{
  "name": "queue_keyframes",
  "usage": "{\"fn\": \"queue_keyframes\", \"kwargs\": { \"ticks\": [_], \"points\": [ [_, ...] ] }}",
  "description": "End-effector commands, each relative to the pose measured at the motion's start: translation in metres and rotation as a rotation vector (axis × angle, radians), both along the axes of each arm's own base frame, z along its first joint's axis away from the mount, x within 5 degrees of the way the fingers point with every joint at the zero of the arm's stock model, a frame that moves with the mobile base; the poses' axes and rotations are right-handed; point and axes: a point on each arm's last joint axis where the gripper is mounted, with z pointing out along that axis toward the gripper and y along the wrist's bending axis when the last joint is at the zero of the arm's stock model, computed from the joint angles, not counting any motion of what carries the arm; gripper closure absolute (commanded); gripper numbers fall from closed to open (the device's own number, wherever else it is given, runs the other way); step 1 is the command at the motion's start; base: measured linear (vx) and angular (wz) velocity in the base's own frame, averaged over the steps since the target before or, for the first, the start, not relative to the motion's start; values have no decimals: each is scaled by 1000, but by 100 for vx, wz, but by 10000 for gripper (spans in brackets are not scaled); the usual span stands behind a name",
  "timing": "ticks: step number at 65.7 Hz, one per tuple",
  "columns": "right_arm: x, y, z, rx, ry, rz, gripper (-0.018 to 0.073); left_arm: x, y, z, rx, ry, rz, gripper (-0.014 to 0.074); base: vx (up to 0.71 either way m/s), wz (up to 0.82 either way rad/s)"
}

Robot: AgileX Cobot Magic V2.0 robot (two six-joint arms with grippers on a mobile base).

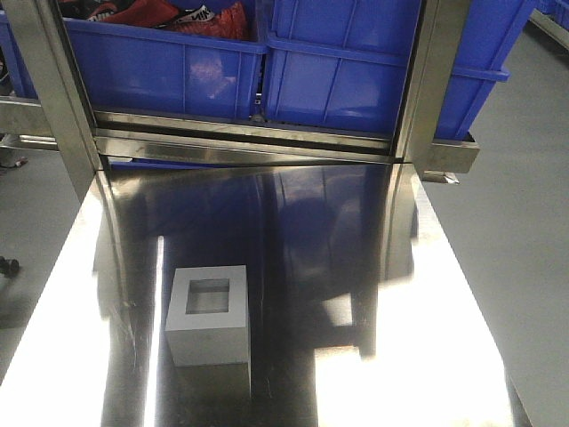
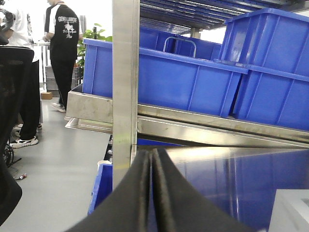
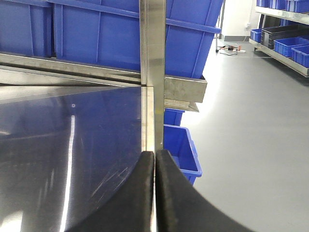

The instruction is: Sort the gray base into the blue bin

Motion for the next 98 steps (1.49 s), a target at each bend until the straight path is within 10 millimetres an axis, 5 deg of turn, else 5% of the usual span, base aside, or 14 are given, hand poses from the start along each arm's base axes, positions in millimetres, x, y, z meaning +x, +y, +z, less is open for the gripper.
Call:
{"fn": "queue_keyframes", "kwargs": {
  "ticks": [1,32,52,72,98],
  "points": [
    [0,0,2,-11,-71,0,568,0,-1,-3,-16,-51,-12,602,0,0],
    [0,0,2,-11,-71,0,568,-1,-1,6,-24,-99,-17,602,0,0],
    [0,0,2,-11,-71,0,568,10,0,59,-34,1,-6,602,0,0],
    [0,0,2,-11,-71,0,568,46,3,91,-47,338,19,602,0,0],
    [0,0,2,-11,-71,0,568,79,4,76,-53,606,31,602,0,0]
  ]
}}
